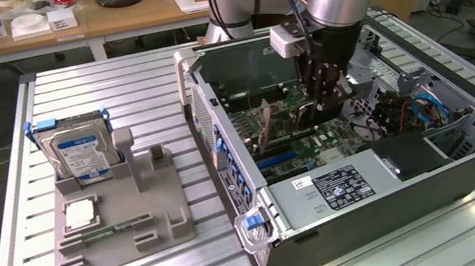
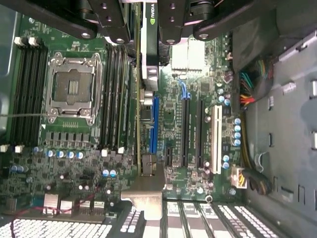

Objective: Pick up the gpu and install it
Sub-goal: 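Insert the gpu into the slot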

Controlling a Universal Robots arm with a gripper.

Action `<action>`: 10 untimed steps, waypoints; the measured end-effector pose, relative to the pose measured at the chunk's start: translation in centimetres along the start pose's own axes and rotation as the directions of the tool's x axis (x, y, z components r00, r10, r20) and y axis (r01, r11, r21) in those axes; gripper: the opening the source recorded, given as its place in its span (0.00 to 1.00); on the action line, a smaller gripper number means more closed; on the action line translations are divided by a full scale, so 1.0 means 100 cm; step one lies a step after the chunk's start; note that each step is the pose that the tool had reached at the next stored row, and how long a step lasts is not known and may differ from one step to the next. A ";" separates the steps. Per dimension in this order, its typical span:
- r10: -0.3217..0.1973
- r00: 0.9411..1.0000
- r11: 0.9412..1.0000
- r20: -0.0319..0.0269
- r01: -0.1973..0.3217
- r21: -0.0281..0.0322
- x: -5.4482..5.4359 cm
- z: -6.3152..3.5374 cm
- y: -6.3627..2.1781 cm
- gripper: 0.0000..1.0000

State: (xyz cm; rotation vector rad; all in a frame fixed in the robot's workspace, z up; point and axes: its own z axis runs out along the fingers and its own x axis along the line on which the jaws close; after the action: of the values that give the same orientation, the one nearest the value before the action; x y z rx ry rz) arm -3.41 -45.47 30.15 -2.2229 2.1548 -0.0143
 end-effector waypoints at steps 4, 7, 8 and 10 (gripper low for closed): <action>0.000 1.000 1.000 -0.001 0.000 0.000 0.000 0.0009 0.0037 0.27; 0.012 1.000 1.000 -0.002 -0.012 0.000 0.000 0.0016 0.0038 0.27; 0.014 1.000 1.000 -0.003 -0.014 0.000 0.000 0.0016 0.0039 0.27; 0.014 1.000 1.000 -0.002 -0.014 0.000 0.000 0.0017 0.0039 0.27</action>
State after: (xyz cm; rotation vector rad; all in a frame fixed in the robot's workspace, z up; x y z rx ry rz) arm -3.79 -45.47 29.97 -2.2082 2.1718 -0.0168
